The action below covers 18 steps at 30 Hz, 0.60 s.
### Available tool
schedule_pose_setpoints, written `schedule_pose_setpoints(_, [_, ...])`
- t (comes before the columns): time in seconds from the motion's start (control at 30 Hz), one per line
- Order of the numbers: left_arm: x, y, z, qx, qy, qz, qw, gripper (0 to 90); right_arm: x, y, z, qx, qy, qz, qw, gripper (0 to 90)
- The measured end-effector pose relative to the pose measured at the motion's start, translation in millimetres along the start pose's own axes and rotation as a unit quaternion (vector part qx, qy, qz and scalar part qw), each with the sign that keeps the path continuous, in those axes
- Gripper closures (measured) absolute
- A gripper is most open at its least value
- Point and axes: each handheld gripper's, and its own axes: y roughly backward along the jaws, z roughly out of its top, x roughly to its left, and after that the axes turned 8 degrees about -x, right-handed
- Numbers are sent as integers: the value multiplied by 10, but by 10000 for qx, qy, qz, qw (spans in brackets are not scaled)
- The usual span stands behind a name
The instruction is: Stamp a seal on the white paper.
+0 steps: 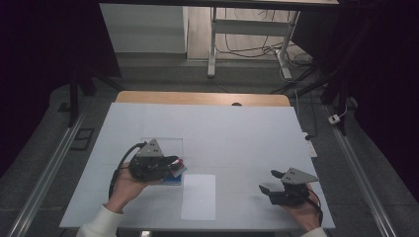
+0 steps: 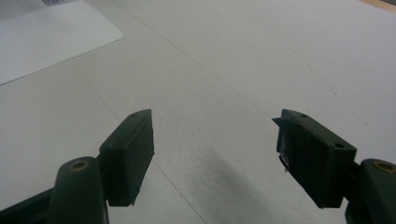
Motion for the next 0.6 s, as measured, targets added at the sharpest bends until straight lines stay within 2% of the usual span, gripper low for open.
schedule_pose_setpoints(0.6, [-169,-120,45,42,-164,-291,9994,701,4,-8,-12,52,-2,14,10000,277])
